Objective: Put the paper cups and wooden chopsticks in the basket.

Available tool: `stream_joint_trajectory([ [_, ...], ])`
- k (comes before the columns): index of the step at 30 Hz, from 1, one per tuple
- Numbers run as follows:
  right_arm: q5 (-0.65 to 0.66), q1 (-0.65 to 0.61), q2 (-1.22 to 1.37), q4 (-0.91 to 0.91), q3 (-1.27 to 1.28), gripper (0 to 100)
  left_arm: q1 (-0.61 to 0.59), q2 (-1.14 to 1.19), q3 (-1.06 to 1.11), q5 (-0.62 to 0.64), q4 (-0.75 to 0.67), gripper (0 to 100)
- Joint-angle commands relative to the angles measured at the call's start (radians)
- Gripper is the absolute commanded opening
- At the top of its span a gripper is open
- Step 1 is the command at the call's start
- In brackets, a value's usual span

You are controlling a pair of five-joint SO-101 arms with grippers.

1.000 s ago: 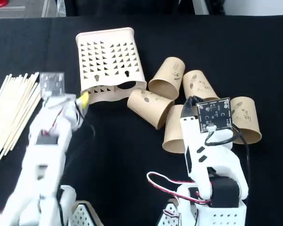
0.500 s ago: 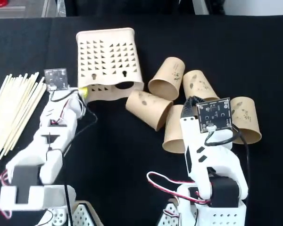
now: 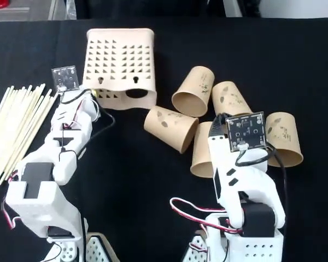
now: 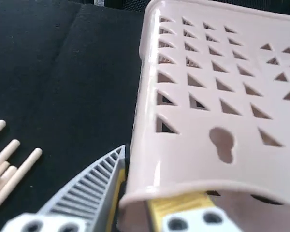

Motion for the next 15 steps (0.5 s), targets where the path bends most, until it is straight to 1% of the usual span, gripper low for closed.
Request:
stream_joint_trajectory([
  [1, -0.032, 0.012, -0.01, -0.025, -0.005, 1.6, -0.041, -0.123, -0.01, -0.132, -0.012, 3],
  [5, -0.037, 0.012, -0.004, -0.025, -0.005, 1.6, -0.016, -0.31, 0.107, -0.071, -0.006, 3],
  [7, -0.037, 0.015, -0.004, -0.025, -0.005, 1.6, 0.004, -0.431, 0.136, -0.055, 0.075, 3],
  [9, -0.037, 0.038, -0.007, -0.025, -0.005, 1.5, 0.015, -0.562, 0.125, -0.068, 0.244, 3],
  [11, -0.038, 0.058, -0.004, -0.026, -0.005, 1.5, 0.005, -0.684, 0.074, -0.061, 0.453, 3],
  [15, -0.061, 0.063, -0.002, -0.026, -0.005, 1.5, -0.027, -0.855, -0.111, -0.06, 0.878, 3],
])
